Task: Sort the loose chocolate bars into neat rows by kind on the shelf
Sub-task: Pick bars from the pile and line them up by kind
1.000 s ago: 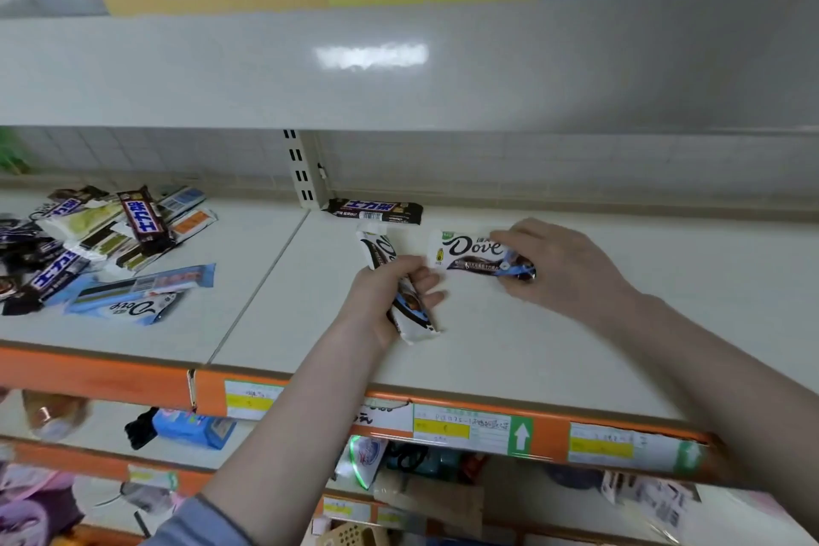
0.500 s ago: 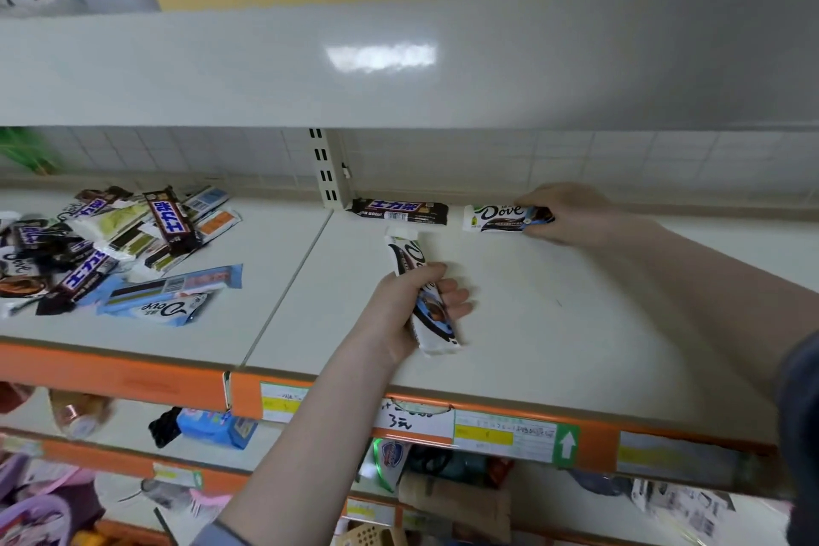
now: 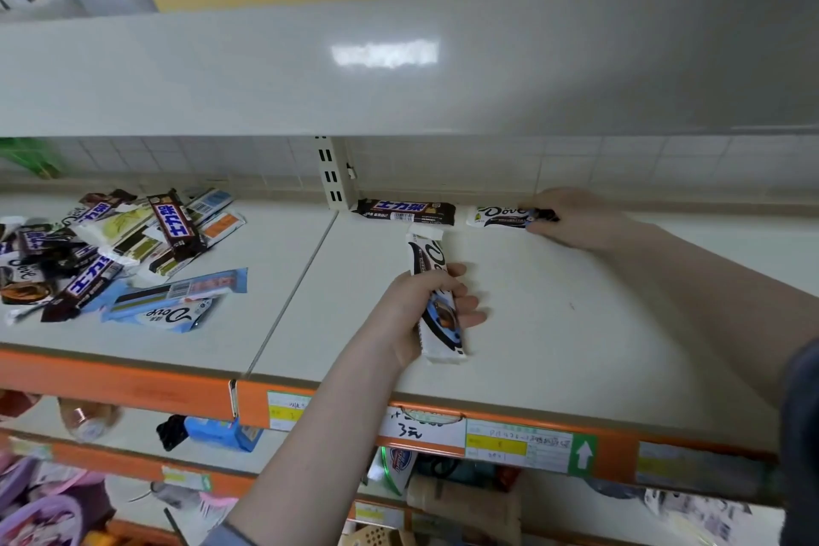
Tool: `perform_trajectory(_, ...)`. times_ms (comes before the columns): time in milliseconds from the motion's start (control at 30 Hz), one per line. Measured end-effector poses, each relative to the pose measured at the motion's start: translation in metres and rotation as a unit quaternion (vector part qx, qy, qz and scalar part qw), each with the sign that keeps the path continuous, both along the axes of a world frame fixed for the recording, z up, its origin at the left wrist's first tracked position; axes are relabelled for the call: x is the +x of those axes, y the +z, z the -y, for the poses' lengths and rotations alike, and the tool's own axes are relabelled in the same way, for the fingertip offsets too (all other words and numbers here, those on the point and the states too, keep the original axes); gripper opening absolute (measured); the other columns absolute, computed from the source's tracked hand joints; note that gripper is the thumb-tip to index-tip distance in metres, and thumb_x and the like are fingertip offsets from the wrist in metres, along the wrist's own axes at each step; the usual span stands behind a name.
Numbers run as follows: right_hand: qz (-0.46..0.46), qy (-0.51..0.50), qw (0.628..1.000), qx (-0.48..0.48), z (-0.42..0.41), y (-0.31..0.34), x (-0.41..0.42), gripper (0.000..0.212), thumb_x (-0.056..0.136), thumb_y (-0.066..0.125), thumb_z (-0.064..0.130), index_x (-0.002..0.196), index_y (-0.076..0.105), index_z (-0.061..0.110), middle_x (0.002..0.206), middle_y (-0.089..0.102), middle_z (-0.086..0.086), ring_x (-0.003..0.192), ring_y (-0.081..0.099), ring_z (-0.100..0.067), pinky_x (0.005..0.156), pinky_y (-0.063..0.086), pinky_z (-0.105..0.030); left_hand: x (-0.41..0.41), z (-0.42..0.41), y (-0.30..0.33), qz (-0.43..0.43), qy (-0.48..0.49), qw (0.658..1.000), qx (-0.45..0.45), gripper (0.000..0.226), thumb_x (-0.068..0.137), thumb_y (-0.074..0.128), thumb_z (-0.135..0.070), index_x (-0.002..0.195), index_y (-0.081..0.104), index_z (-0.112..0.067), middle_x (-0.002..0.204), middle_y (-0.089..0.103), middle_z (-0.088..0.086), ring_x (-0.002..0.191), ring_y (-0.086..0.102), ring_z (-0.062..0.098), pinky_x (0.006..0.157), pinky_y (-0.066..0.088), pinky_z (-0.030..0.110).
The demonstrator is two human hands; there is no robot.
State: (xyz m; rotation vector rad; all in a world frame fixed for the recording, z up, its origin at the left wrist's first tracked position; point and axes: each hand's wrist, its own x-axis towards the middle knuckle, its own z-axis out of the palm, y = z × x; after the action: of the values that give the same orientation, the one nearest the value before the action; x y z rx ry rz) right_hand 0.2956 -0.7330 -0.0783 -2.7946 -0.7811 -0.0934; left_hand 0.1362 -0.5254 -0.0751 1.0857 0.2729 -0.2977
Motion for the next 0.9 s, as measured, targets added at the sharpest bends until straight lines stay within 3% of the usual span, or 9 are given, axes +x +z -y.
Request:
perform_trajectory(200, -0.021, -0.043, 0.992, 0.116, -0.006, 0.008, -0.02, 0.031, 0.087, 0.057, 0.027, 0.117, 0.06, 0.019, 0.111, 0.062, -0.002, 0.106, 0.056, -0.023, 0.09, 0.043, -0.034, 0.002, -0.005, 0.001, 0.002, -0.081, 0.994, 0.076, 0.025, 0.082, 0.046, 0.004, 0.099, 0.064, -0.001, 0.059, 0.055, 0.009, 0.049, 0.057, 0.015, 0.057, 0.058, 0.031)
perform_trajectory(333, -0.127, -0.021, 0.957, 0.258, -0.021, 0.028, -0.05, 0.018, 0.084, 0.063, 0.023, 0.101, 0.068, 0.02, 0.091, 0.068, 0.002, 0.087, 0.063, -0.014, 0.078, 0.049, -0.03, 0.004, -0.008, 0.007, 0.01, -0.17, 0.977, 0.131, 0.034, 0.064, 0.053, -0.003, 0.095, 0.068, -0.005, 0.056, 0.06, 0.007, 0.05, 0.058, 0.017, 0.049, 0.052, 0.027)
perform_trajectory(467, -0.212, 0.042, 0.924, 0.316, -0.031, 0.04, -0.077, 0.022, 0.081, 0.067, 0.011, 0.102, 0.068, 0.014, 0.078, 0.066, 0.008, 0.062, 0.06, 0.003, 0.065, 0.047, -0.009, 0.004, -0.005, 0.013, 0.031, -0.214, 0.958, 0.189, 0.024, 0.082, 0.054, 0.005, 0.102, 0.065, -0.004, 0.061, 0.067, -0.001, 0.055, 0.061, 0.015, 0.053, 0.054, 0.027)
perform_trajectory(600, -0.181, 0.049, 0.919, 0.347, -0.03, 0.037, -0.09, 0.024, 0.079, 0.068, 0.011, 0.093, 0.066, 0.03, 0.073, 0.065, 0.002, 0.062, 0.057, -0.006, 0.066, 0.045, -0.015, 0.008, 0.002, 0.013, 0.063, -0.139, 0.971, 0.185, 0.019, 0.084, 0.057, 0.0, 0.098, 0.068, -0.009, 0.068, 0.067, 0.003, 0.063, 0.063, 0.015, 0.059, 0.053, 0.021)
perform_trajectory(733, -0.145, 0.008, 0.919, 0.368, -0.021, 0.027, -0.096, 0.027, 0.082, 0.065, 0.009, 0.108, 0.065, 0.014, 0.074, 0.062, -0.003, 0.069, 0.052, -0.013, 0.068, 0.04, -0.017, 0.014, 0.009, 0.009, 0.091, -0.007, 0.991, 0.095, 0.017, 0.084, 0.058, -0.001, 0.096, 0.068, -0.009, 0.071, 0.071, 0.0, 0.071, 0.065, 0.014, 0.065, 0.054, 0.021)
perform_trajectory(833, -0.156, -0.008, 0.921, 0.357, -0.018, 0.017, -0.105, 0.022, 0.081, 0.066, 0.013, 0.103, 0.065, 0.018, 0.077, 0.062, 0.003, 0.071, 0.053, -0.01, 0.065, 0.04, -0.016, 0.016, 0.015, 0.009, 0.1, 0.038, 0.994, 0.014, 0.021, 0.084, 0.058, 0.0, 0.099, 0.069, -0.01, 0.088, 0.073, 0.008, 0.081, 0.068, 0.022, 0.081, 0.054, 0.034)
perform_trajectory(900, -0.193, -0.009, 0.909, 0.369, -0.021, 0.011, -0.112, 0.023, 0.079, 0.069, 0.013, 0.101, 0.064, 0.019, 0.075, 0.064, 0.006, 0.07, 0.056, -0.007, 0.061, 0.041, -0.012, 0.016, 0.021, 0.009, 0.116, 0.057, 0.992, -0.015, 0.021, 0.086, 0.056, 0.0, 0.099, 0.067, -0.011, 0.086, 0.073, 0.007, 0.077, 0.069, 0.02, 0.075, 0.056, 0.031)
